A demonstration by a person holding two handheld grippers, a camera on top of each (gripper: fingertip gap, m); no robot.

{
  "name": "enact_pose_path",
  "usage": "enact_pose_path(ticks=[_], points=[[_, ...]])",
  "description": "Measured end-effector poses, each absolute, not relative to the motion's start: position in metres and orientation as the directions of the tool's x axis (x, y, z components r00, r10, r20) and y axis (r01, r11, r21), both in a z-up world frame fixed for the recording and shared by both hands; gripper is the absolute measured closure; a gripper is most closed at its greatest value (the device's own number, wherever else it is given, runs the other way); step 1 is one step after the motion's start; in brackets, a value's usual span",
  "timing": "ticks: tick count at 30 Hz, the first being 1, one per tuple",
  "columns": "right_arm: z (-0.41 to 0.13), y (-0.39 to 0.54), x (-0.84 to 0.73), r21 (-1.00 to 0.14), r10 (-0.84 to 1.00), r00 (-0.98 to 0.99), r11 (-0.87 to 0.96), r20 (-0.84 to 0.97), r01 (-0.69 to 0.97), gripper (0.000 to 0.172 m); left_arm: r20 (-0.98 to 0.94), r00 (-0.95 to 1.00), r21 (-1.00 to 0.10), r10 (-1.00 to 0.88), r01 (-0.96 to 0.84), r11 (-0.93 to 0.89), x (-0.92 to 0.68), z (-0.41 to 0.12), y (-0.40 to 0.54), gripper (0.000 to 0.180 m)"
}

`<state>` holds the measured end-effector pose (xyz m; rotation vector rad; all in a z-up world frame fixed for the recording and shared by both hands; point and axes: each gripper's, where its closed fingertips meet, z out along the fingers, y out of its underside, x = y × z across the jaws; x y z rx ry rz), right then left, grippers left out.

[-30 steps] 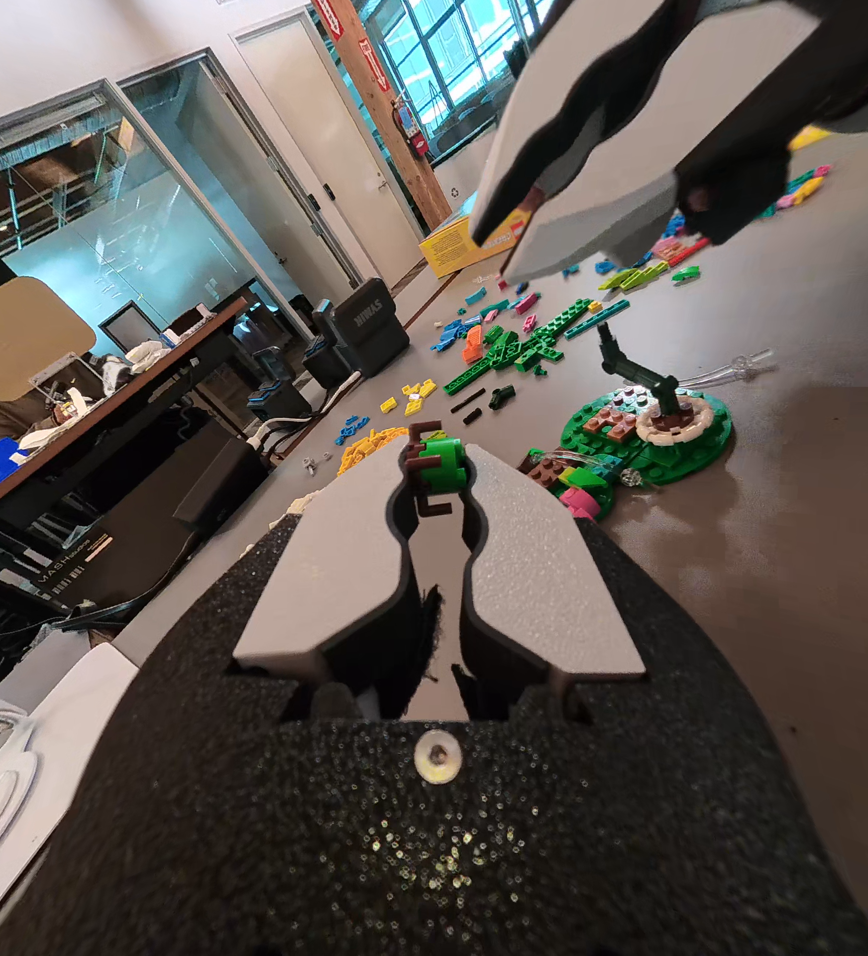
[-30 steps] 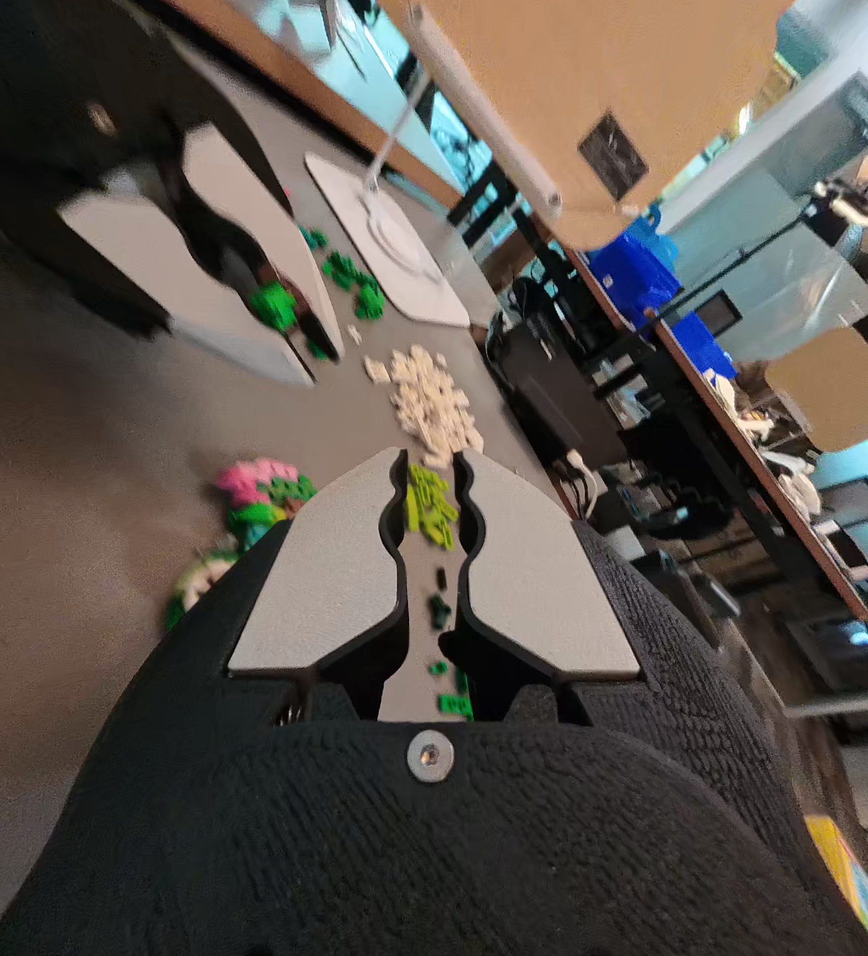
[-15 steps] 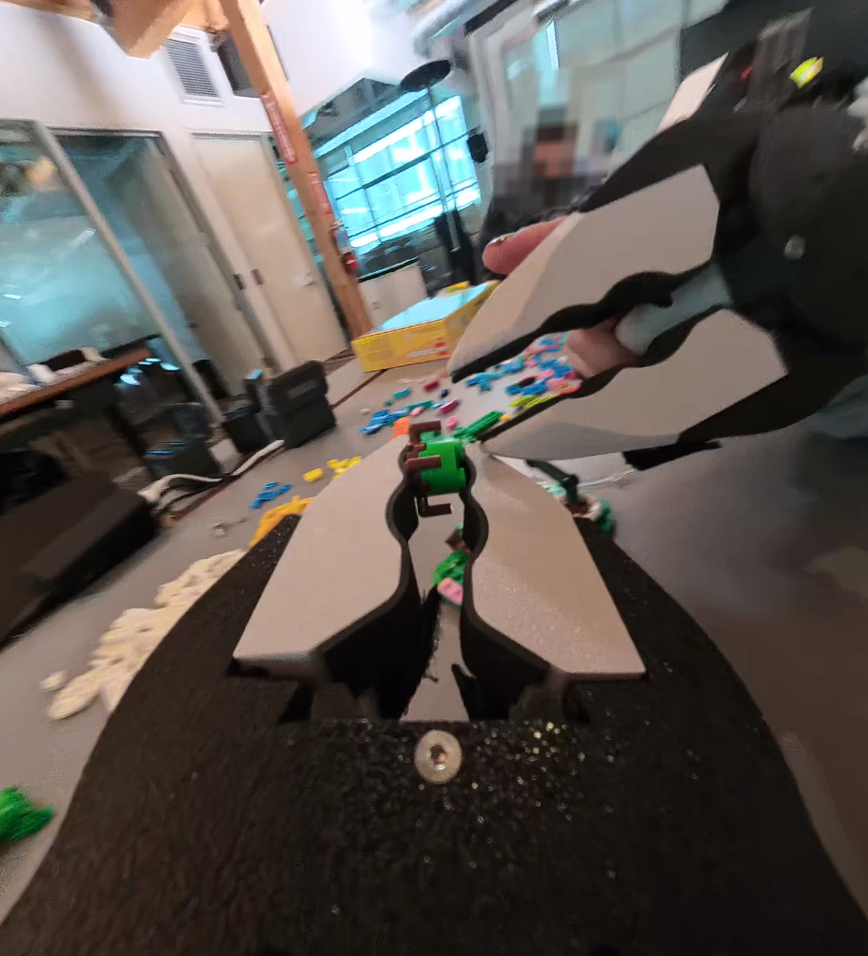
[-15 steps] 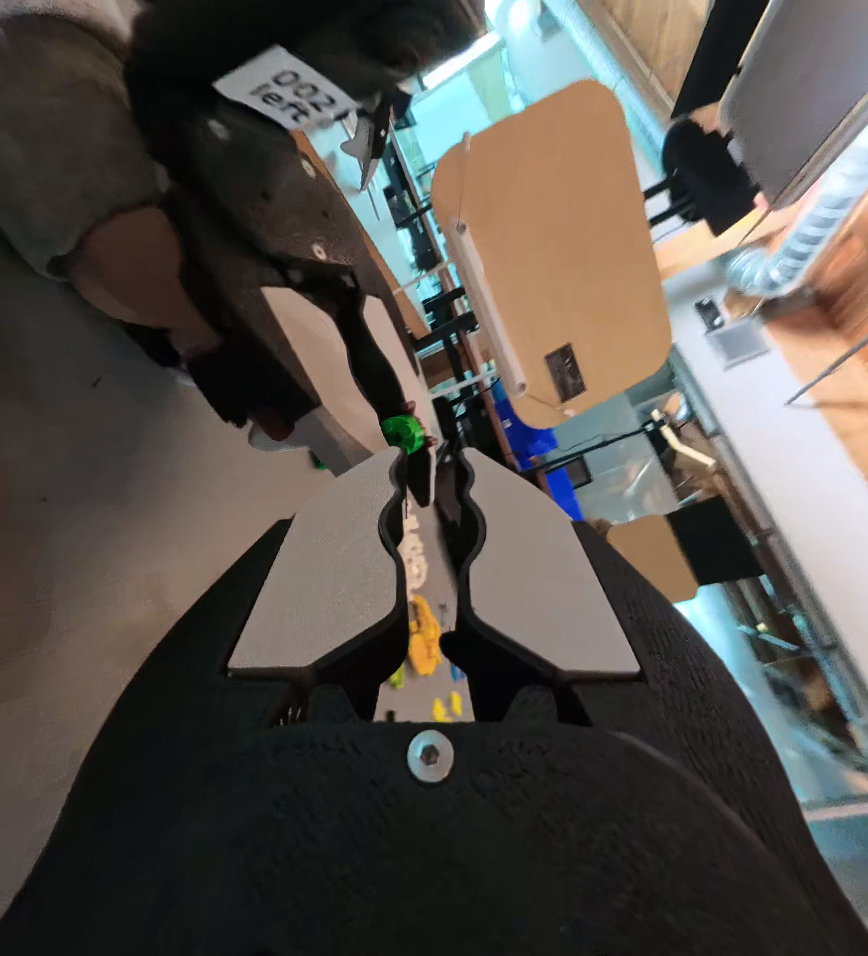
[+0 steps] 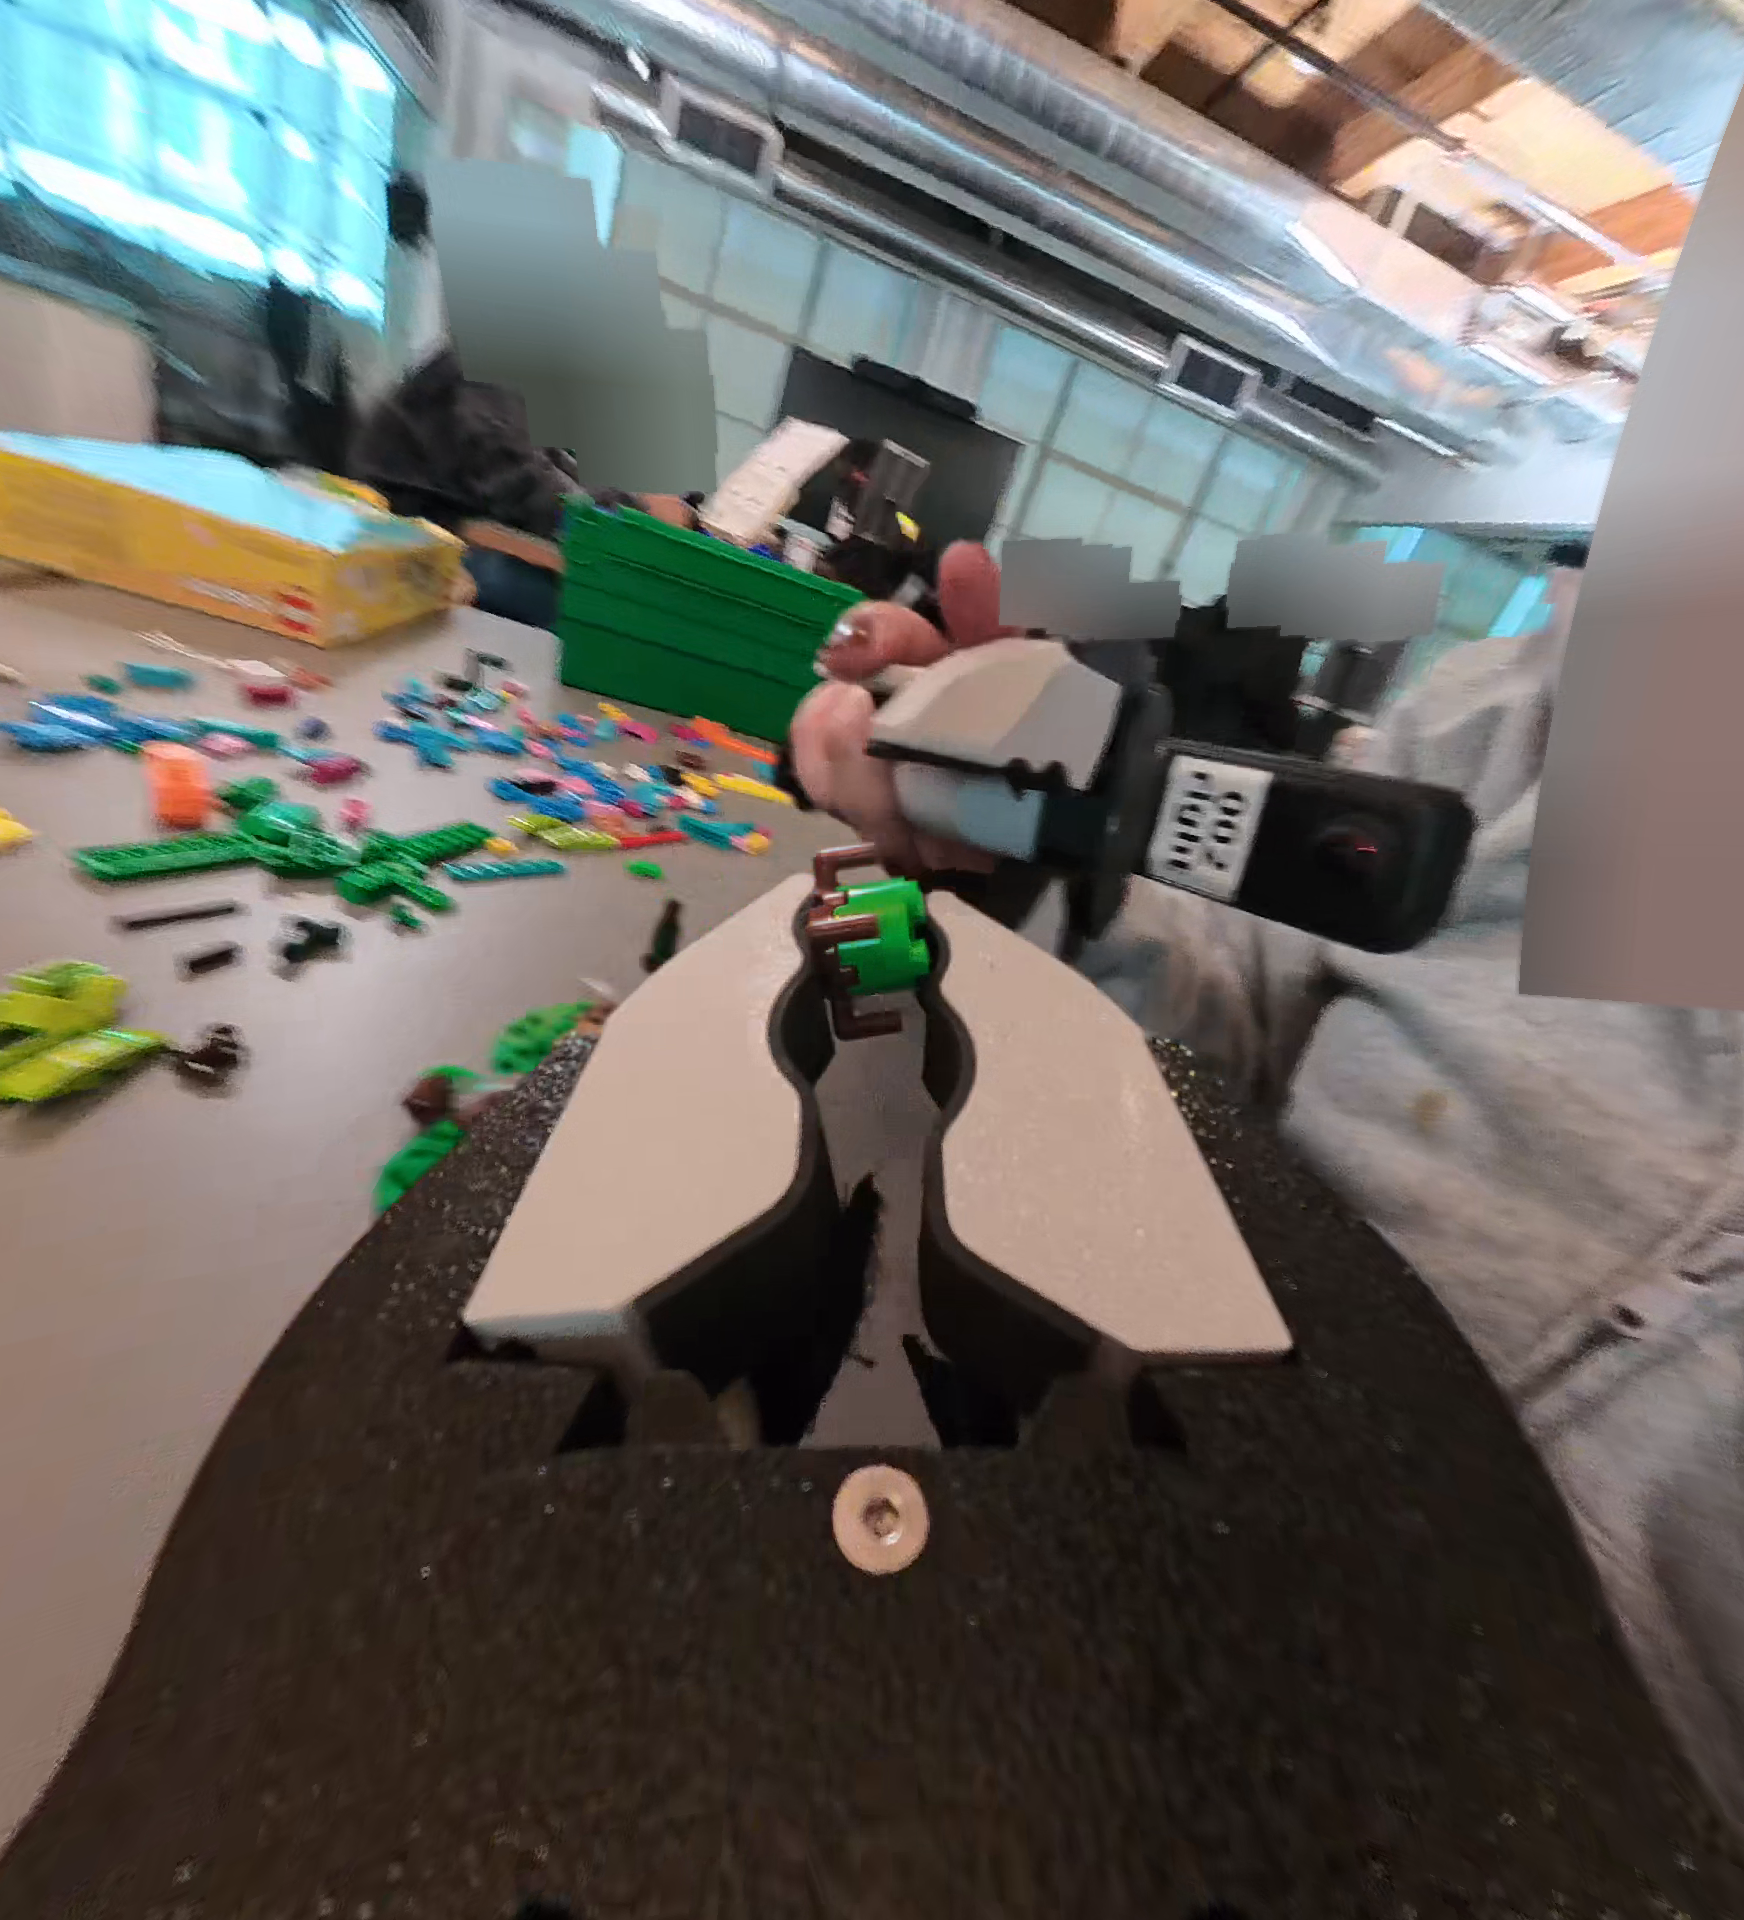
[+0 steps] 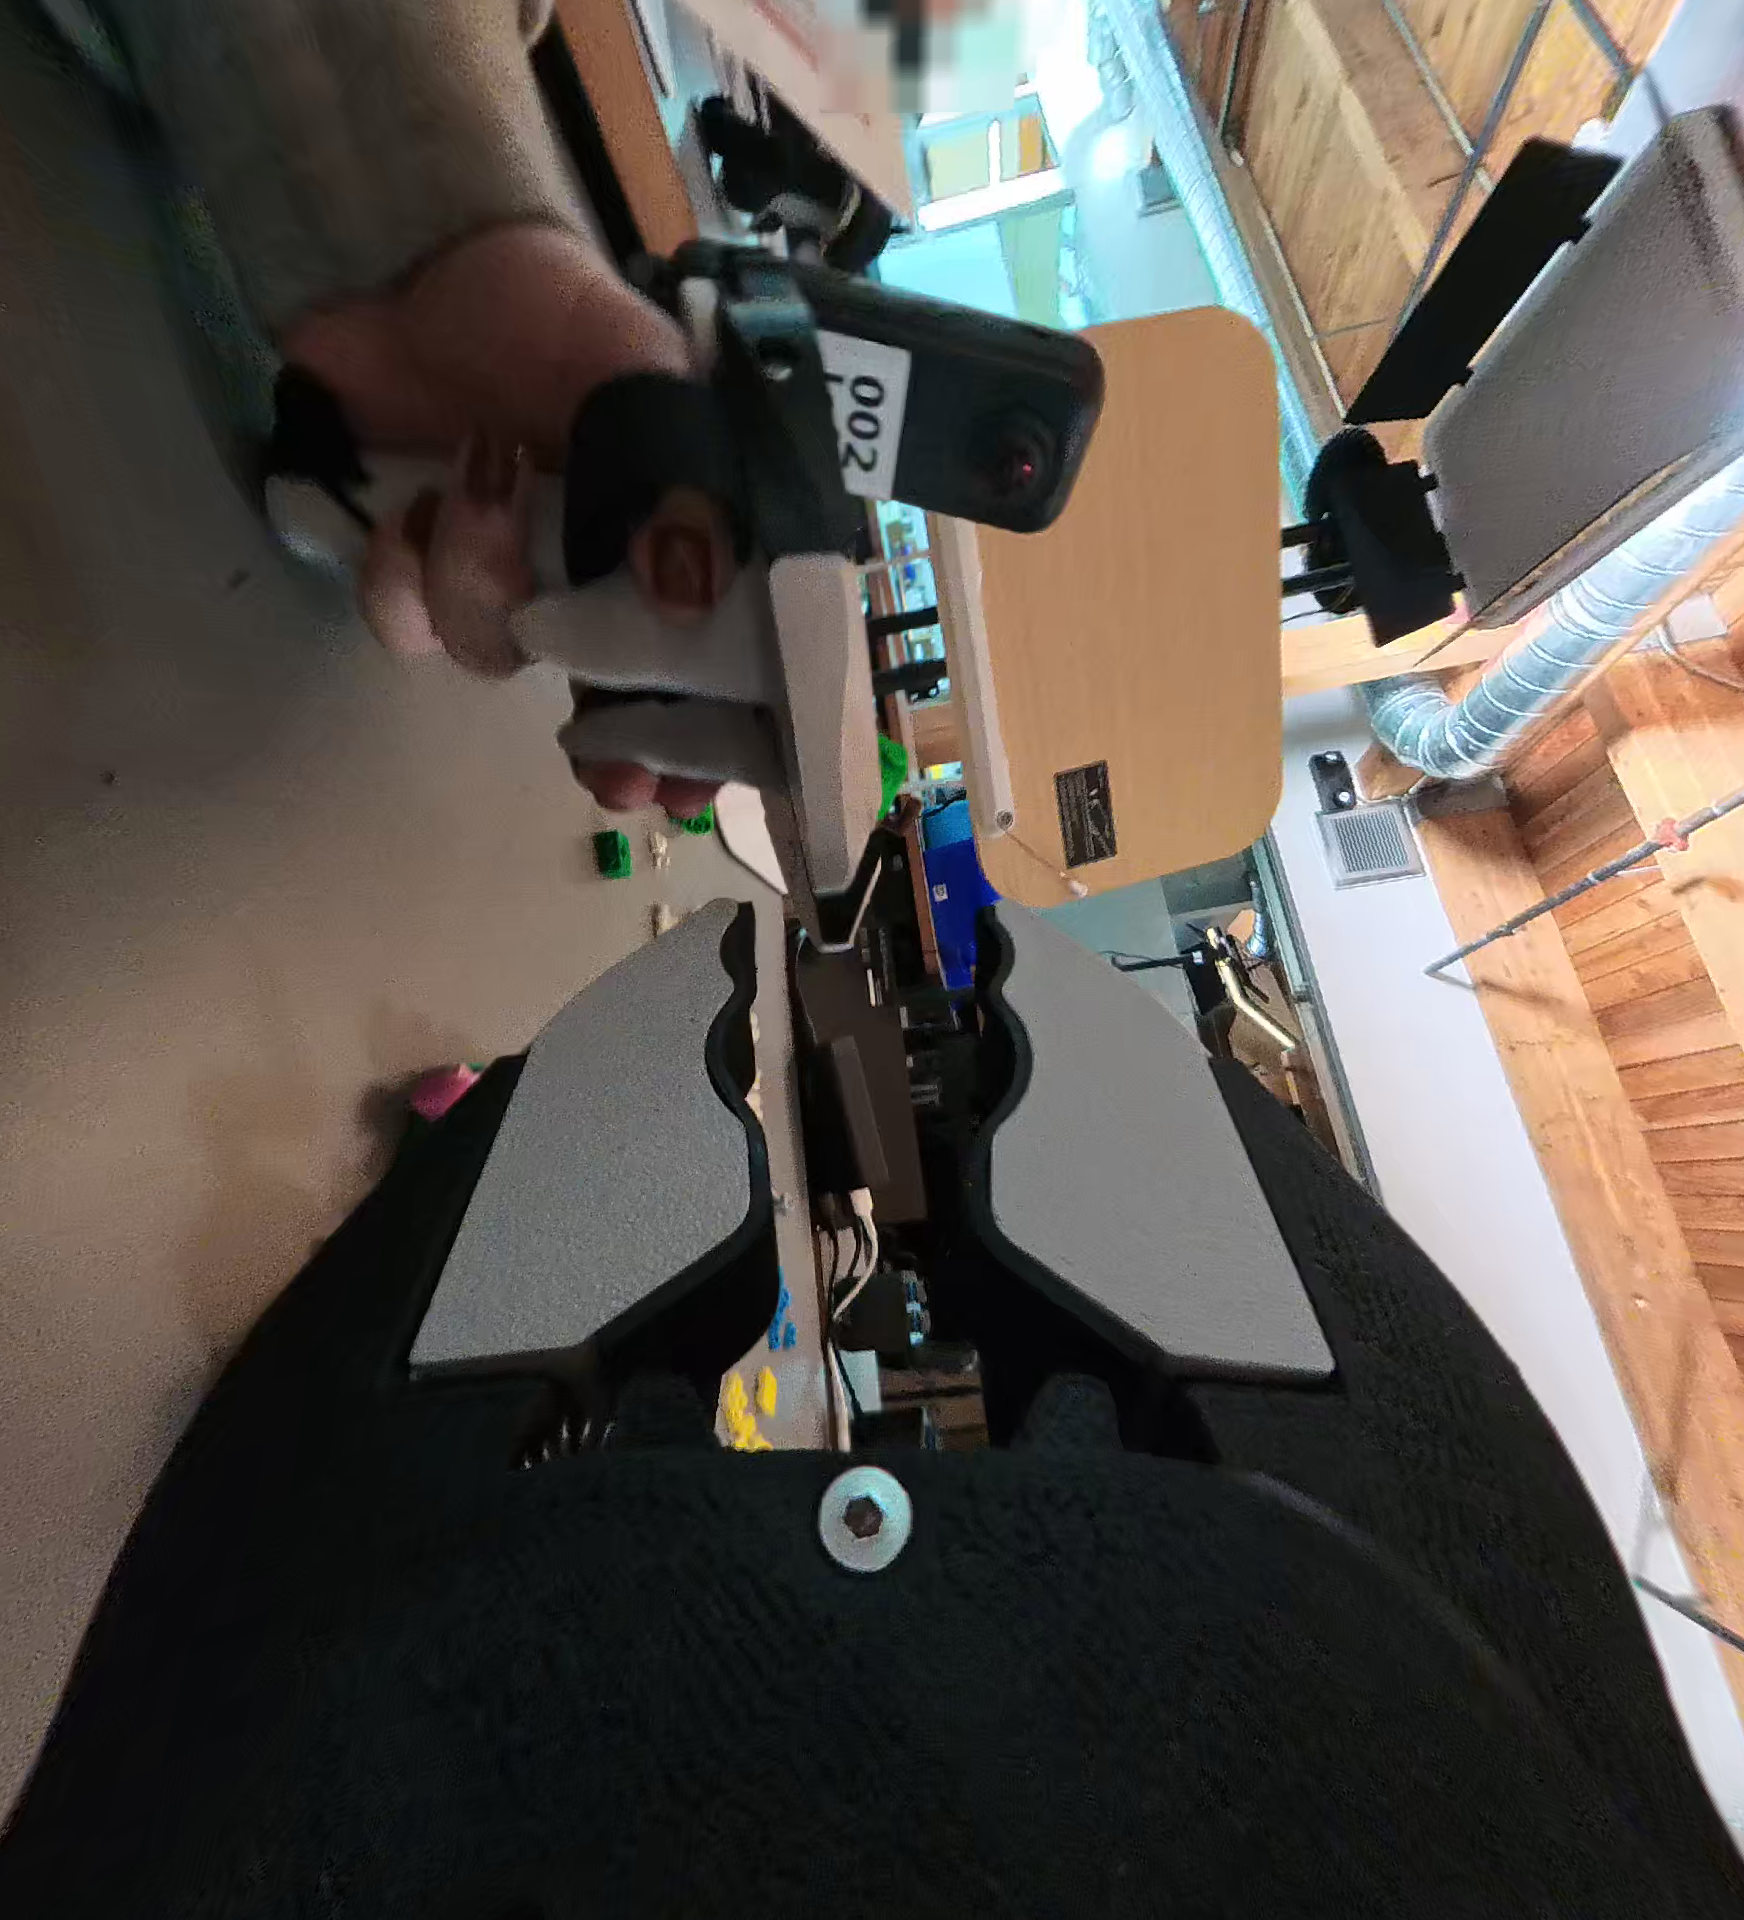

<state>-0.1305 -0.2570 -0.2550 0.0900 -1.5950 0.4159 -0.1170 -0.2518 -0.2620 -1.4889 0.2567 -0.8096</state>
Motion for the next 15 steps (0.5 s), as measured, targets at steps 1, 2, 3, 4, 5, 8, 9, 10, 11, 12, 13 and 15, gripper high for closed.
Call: enact_pose_path(ticks=[1,2,3,4,5,8,9,10,11,12,13,15], points=[[-0.257,-0.255,-0.131,-0.202,0.185,-0.086,0.933,0.979,-0.297,0.131,0.357,0.677,-0.929,-0.644,0.329,-0.170,-0.112,-0.264,-0.254,0.167],[-0.259,-0.254,-0.131,-0.210,0.189,-0.099,0.933,0.977,-0.293,0.130,0.391,0.640,-0.916,-0.661,0.337,-0.216,-0.107,-0.267,-0.256,0.167],[-0.260,-0.253,-0.131,-0.225,0.199,-0.118,0.929,0.973,-0.292,0.129,0.425,0.610,-0.903,-0.668,0.339,-0.265,-0.103,-0.270,-0.257,0.167],[-0.262,-0.253,-0.130,-0.238,0.205,-0.141,0.927,0.969,-0.289,0.128,0.462,0.597,-0.886,-0.656,0.339,-0.315,-0.101,-0.275,-0.256,0.167],[-0.265,-0.252,-0.131,-0.241,0.202,-0.161,0.930,0.966,-0.278,0.127,0.488,0.595,-0.873,-0.639,0.340,-0.349,-0.100,-0.278,-0.254,0.167],[-0.270,-0.252,-0.130,-0.250,0.200,-0.200,0.931,0.959,-0.266,0.127,0.480,0.640,-0.877,-0.600,0.326,-0.353,-0.105,-0.283,-0.250,0.167],[-0.272,-0.255,-0.129,-0.270,0.212,-0.225,0.924,0.951,-0.271,0.128,0.483,0.650,-0.874,-0.587,0.314,-0.371,-0.105,-0.286,-0.249,0.167],[-0.273,-0.258,-0.128,-0.284,0.219,-0.245,0.918,0.945,-0.278,0.130,0.490,0.640,-0.868,-0.592,0.298,-0.396,-0.103,-0.289,-0.251,0.167],[-0.275,-0.261,-0.126,-0.292,0.217,-0.267,0.913,0.939,-0.284,0.131,0.501,0.623,-0.860,-0.600,0.287,-0.421,-0.100,-0.290,-0.253,0.167],[-0.278,-0.264,-0.125,-0.299,0.216,-0.286,0.909,0.934,-0.290,0.132,0.518,0.605,-0.850,-0.605,0.282,-0.446,-0.097,-0.291,-0.256,0.167],[-0.279,-0.267,-0.123,-0.310,0.218,-0.305,0.903,0.927,-0.298,0.135,0.538,0.577,-0.837,-0.614,0.279,-0.471,-0.094,-0.291,-0.259,0.167],[-0.283,-0.275,-0.120,-0.347,0.231,-0.350,0.883,0.908,-0.317,0.139,0.585,0.508,-0.806,-0.632,0.281,-0.521,-0.087,-0.290,-0.266,0.167]])
